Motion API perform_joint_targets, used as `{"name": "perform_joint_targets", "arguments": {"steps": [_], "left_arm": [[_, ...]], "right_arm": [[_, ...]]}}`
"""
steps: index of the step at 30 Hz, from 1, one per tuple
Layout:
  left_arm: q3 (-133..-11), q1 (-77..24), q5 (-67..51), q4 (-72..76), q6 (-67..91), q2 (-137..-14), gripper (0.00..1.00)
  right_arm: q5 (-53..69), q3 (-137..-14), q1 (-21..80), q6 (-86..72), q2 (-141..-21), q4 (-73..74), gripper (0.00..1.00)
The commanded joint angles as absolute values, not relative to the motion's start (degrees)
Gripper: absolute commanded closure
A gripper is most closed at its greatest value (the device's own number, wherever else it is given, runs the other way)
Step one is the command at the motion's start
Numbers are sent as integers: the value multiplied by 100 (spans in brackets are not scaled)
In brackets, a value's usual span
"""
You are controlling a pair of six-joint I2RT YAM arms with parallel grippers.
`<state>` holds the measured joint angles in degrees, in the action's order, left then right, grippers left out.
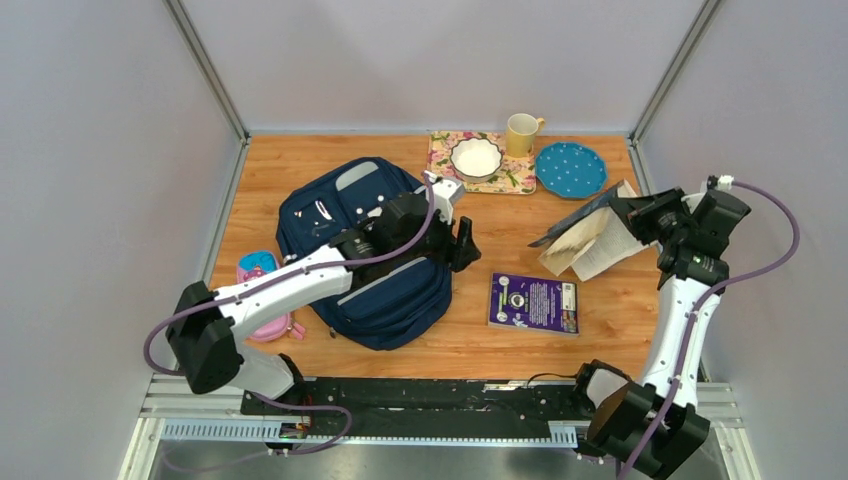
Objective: Pack the student bag
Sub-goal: Pick up the book from the center of the board.
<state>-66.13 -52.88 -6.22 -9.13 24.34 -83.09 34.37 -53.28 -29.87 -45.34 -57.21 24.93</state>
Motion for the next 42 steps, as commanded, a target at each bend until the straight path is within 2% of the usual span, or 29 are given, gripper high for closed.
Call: {"name": "perform_joint_targets", "arguments": {"steps": [1, 9, 13, 15, 17, 20, 23, 26, 30, 34, 42], "left_arm": [[-6373, -5203, -238, -527, 2505, -7700, 23], [-6100, -5168, -18, -431, 2444, -7014, 21], [-6266, -5142, -18, -492, 2128, -6733, 17], [-6345, -5063, -87, -475, 1855, -6654, 11], [-6495, -4888, -376, -466, 1715, -6636, 7], [-6636, -4439, -1229, -483, 1862, -6715, 6], [-6575, -4245, -1853, -300, 2021, -6776, 6], [-6434, -4228, -2328, 52, 2030, -6890, 5], [-6206, -4096, -3521, 1226, 2618, -7145, 5], [-5574, -4096, -3797, 2450, 3321, -7233, 5], [-5195, -4078, -4306, 4022, 4376, -7611, 5]], "right_arm": [[4086, -6354, -2716, -4904, -5502, 2285, 100], [4684, -6864, -2286, -5150, -5107, 2627, 100], [5079, -6926, -2180, -5020, -4817, 2812, 100], [5412, -6926, -2075, -4948, -4729, 2778, 100], [6008, -6891, -1908, -4861, -4702, 2576, 100], [6363, -7083, -1539, -4082, -4798, 3039, 100], [6267, -7531, -1231, -2950, -4939, 4312, 100], [6590, -7620, -801, -2777, -4922, 4316, 100], [6855, -7664, -695, -2900, -4922, 4087, 100], [7083, -7550, -589, -3119, -4817, 3666, 100], [7295, -7392, -519, -3419, -4702, 3182, 100]]}}
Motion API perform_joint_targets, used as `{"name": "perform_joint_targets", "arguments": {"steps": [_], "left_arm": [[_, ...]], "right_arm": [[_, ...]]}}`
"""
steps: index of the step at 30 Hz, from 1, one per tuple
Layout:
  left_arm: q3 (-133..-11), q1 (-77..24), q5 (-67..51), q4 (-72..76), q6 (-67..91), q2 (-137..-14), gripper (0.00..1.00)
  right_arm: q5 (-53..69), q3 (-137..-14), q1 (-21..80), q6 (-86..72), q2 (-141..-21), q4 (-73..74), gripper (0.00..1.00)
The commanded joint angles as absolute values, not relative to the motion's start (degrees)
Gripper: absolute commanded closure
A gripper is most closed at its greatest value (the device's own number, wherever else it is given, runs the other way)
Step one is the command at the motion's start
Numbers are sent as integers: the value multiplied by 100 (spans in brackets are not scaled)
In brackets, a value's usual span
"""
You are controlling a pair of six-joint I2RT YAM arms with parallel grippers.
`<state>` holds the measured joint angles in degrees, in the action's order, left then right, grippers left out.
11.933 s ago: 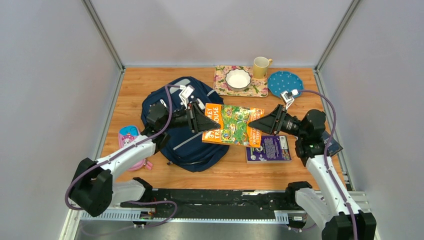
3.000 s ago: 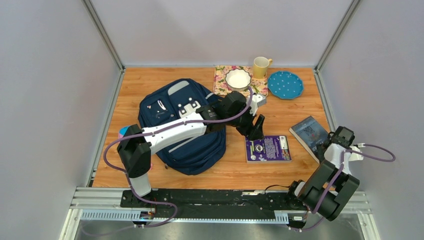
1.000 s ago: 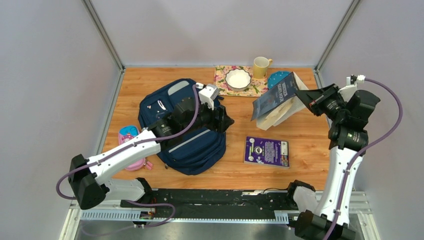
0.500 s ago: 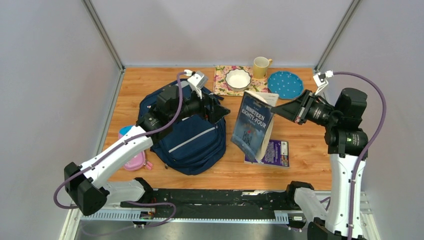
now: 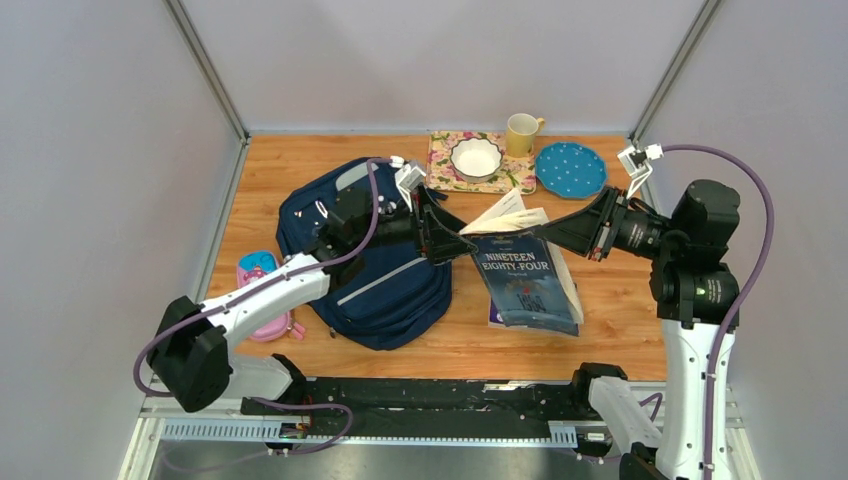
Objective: Pack the student bag
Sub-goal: Pick up the book from the center of the board.
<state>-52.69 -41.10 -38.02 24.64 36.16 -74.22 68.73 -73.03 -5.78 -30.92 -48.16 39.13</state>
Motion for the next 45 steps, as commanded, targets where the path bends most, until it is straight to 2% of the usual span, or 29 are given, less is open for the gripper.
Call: {"name": "perform_joint_targets", "arguments": {"steps": [1, 6, 9, 10, 12, 13, 15, 16, 18, 19, 21, 22, 24, 26, 27, 28, 29, 32, 35, 38, 41, 45], "left_arm": [[-5168, -4069, -4368, 4225, 4673, -7794, 5], [-5150, -4087, -4868, 6050, 5764, -8419, 5], [-5194, -4078, -4991, 6669, 6266, -8665, 5], [-5220, -4087, -5027, 6706, 6354, -8710, 8], [-5256, -4078, -5123, 6680, 6363, -8719, 21], [-5256, -4087, -5124, 6662, 6337, -8684, 34], [-5256, -4087, -5159, 6427, 6250, -8623, 51], [-5247, -4087, -5159, 6286, 6101, -8544, 63], [-5247, -4087, -5168, 5848, 5925, -8455, 74], [-5247, -4087, -5151, 5662, 5715, -8359, 85], [-5238, -4087, -5046, 5032, 5451, -8245, 98], [-5230, -4087, -4967, 4758, 5153, -8088, 100], [-5212, -4078, -4669, 3917, 4757, -7885, 100], [-5221, -4078, -4274, 3194, 4107, -7481, 100], [-5256, -4078, -3749, 2425, 3870, -7323, 100], [-5282, -4078, -3422, 2034, 3458, -7017, 100], [-5317, -4069, -3062, 1639, 3280, -6866, 100], [-5300, -4069, -1457, 574, 2936, -6294, 100], [-5116, -4069, -173, 308, 3154, -5741, 100], [-4677, -4061, 244, 954, 3611, -5134, 100], [-4281, -4061, 412, 1580, 4086, -4764, 100], [-4193, -4052, 44, 2240, 4691, -4781, 100]], "right_arm": [[7295, -7366, -510, -3436, -4711, 3156, 100], [7242, -7155, -492, -3515, -4711, 2989, 100], [7181, -7049, -492, -3524, -4772, 2936, 100], [7146, -6979, -492, -3516, -4790, 2936, 100], [7128, -6909, -492, -3516, -4860, 2892, 100], [7102, -6882, -492, -3516, -4860, 2883, 100], [7031, -6794, -492, -3515, -4904, 2848, 100], [6962, -6768, -492, -3524, -4957, 2839, 100], [6865, -6715, -492, -3533, -5001, 2821, 100], [6795, -6689, -492, -3559, -5010, 2795, 100], [6611, -6627, -501, -3525, -5027, 2838, 100], [6287, -6610, -501, -3498, -5027, 2900, 96], [5873, -6722, -501, -3192, -5062, 3449, 67], [4339, -6951, -501, -2614, -5150, 4233, 16], [3767, -7170, -501, -2471, -5168, 4906, 10], [2961, -7250, -501, -2365, -5168, 5139, 9], [2814, -7260, -501, -2277, -5124, 5255, 9], [3312, -6796, -501, -2372, -4668, 4889, 8], [3813, -5830, -475, -3031, -3940, 4249, 8], [4270, -4792, -300, -3953, -3175, 3432, 8], [4184, -4212, 138, -4446, -2769, 3226, 7], [3885, -3693, 755, -5122, -2602, 2577, 7]]}}
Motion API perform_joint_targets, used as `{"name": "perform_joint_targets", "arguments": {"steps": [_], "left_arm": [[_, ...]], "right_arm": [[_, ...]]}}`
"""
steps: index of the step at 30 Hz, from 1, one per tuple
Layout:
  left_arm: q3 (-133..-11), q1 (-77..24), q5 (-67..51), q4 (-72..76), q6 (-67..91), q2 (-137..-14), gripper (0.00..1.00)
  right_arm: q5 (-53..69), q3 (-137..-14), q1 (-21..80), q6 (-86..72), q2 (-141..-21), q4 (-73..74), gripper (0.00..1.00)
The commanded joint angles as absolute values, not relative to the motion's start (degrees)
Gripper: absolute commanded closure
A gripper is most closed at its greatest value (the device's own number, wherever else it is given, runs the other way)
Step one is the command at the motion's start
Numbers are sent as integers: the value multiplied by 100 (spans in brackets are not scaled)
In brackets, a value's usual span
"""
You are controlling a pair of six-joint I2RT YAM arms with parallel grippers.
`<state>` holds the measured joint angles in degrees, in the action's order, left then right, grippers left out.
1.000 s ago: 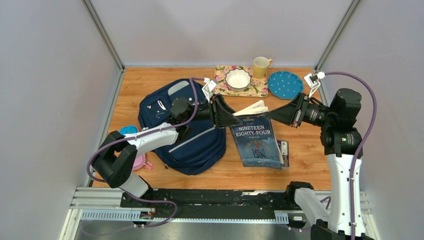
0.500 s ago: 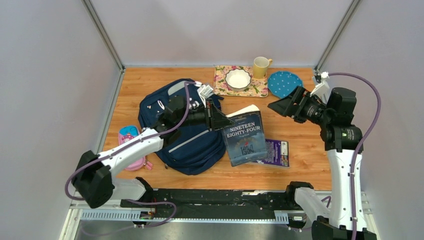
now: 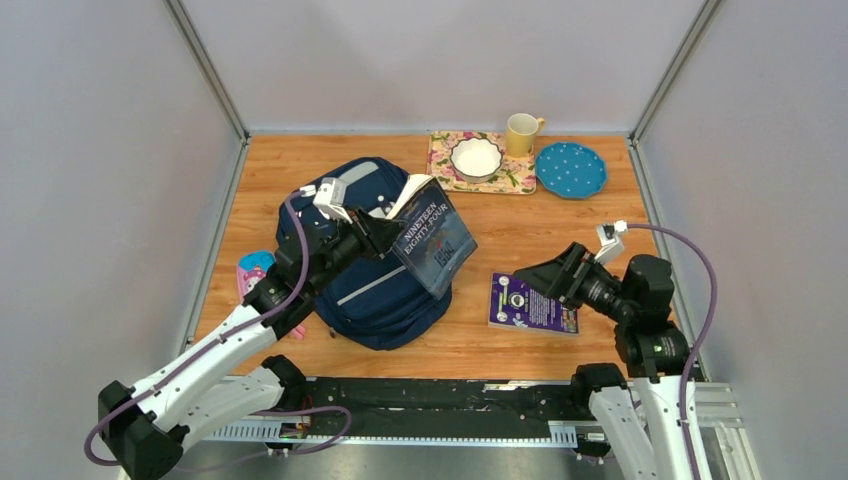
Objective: Pack the student bag
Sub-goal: Pick up the book from the center of the board.
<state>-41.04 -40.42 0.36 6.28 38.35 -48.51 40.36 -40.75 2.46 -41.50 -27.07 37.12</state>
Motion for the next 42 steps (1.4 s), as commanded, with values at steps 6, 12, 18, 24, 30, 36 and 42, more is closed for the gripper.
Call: {"name": "perform_joint_targets", "arguments": {"steps": [6, 12, 18, 24, 30, 36, 42], "left_arm": [[-4000, -4060, -579, 3295, 5456, -4983, 100], [-3578, -4061, -1028, 4393, 6177, -5150, 100], [-3384, -4052, -1353, 5308, 6486, -5247, 100], [-3322, -4052, -1538, 5941, 6714, -5449, 100], [-3182, -4052, -1512, 6021, 6706, -5458, 100], [-3146, -4052, -1283, 5310, 6312, -5186, 100], [-4050, -4052, -783, 1965, 4997, -4913, 52]], "right_arm": [[3121, -3165, 2055, -5870, -3137, 1285, 7], [2532, -2883, 2558, -6363, -3752, -429, 7], [2381, -2787, 2558, -6556, -4218, -1272, 6], [2707, -2242, 2549, -7426, -4474, -3022, 8], [2698, -2145, 2558, -7602, -4132, -3428, 29], [2698, -2145, 2549, -7664, -3798, -3323, 79], [2663, -2478, 2558, -7130, -3447, -2244, 100]]}}
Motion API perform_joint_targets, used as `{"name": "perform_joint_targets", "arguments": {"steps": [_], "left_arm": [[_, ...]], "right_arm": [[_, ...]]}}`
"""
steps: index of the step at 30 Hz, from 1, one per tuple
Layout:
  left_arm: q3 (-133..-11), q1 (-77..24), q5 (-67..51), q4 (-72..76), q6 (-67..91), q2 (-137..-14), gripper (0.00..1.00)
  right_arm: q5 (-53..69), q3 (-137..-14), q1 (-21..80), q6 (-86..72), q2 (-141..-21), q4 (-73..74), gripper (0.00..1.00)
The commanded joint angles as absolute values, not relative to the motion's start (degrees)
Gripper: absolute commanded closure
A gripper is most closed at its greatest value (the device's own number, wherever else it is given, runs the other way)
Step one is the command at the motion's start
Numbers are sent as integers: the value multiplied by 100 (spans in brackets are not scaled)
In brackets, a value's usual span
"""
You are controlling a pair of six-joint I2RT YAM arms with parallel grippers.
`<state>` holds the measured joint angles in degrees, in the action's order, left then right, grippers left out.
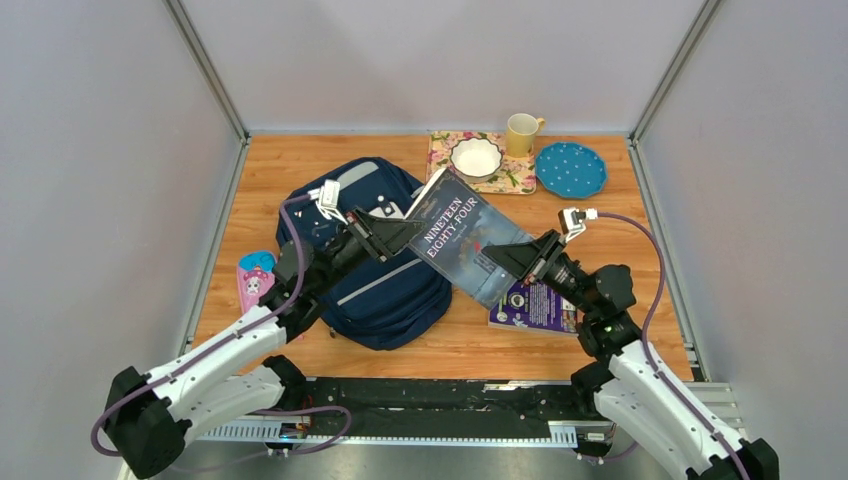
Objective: Pack the student bag
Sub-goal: Pick up the book from the center of the board.
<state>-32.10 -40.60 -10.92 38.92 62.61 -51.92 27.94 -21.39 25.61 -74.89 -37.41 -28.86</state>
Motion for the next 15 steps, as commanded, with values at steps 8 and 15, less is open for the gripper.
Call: {"name": "perform_joint_targets", "arguments": {"steps": [8, 15], "left_arm": [[-4624, -4052, 411, -2509, 2814, -4984, 26], [-4280, -5251, 1132, -3234, 1732, -5036, 25]], "right_arm": [[1162, -2927, 2549, -5819, -2453, 1058, 100], [88, -2997, 2558, -5564, -1512, 2161, 100]]}}
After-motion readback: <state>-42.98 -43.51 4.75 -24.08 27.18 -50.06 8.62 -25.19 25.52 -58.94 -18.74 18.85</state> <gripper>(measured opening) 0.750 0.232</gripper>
